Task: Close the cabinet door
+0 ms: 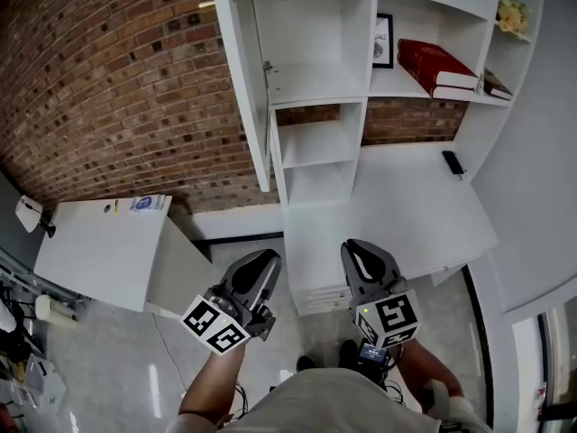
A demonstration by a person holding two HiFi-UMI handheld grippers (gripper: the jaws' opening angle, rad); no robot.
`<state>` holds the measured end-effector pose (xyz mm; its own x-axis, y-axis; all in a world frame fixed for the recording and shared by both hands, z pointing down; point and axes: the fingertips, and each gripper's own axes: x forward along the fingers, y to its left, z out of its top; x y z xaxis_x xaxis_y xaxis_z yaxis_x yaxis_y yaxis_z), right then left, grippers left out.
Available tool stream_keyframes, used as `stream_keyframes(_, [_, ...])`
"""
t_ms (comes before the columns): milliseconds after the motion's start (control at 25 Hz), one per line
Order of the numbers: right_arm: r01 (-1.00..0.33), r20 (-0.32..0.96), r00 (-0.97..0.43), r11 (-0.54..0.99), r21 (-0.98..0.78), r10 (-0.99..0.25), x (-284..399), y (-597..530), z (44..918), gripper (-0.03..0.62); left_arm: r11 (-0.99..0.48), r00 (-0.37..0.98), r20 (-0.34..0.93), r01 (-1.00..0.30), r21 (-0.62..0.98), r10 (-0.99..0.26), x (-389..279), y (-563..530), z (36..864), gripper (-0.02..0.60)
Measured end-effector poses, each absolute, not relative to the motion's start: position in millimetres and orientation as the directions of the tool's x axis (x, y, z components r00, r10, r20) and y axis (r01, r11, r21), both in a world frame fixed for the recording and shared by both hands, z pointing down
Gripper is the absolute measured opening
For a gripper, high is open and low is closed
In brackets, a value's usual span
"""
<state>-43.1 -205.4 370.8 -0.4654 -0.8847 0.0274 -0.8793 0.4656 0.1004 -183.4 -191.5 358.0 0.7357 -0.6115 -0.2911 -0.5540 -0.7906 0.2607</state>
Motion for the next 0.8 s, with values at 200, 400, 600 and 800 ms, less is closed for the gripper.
stream_keyframes(200, [-0.841,0.009,-0.527,0.524,0.136,-0.85,-49,-227,360,0.029,-0.758,0.697,-0.299,-0.603,0.249,-0.652,-181,-210,348,0.031])
stream_keyframes(400, [-0.793,0.01,-0.597,0.592,0.143,-0.802,-53,-251,356,0.029,-0.719,0.654,-0.303,-0.651,0.241,-0.694,-177,-223,341,0.031])
stream_keyframes(600, [-0.744,0.004,-0.656,0.647,0.167,-0.755,-51,-266,352,0.029,-0.672,0.599,-0.314,-0.698,0.246,-0.737,-170,-234,340,0.031])
stream_keyframes(800, [-0.703,-0.012,-0.7,0.687,0.184,-0.714,-48,-275,343,0.029,-0.633,0.558,-0.315,-0.735,0.241,-0.768,-161,-240,336,0.032])
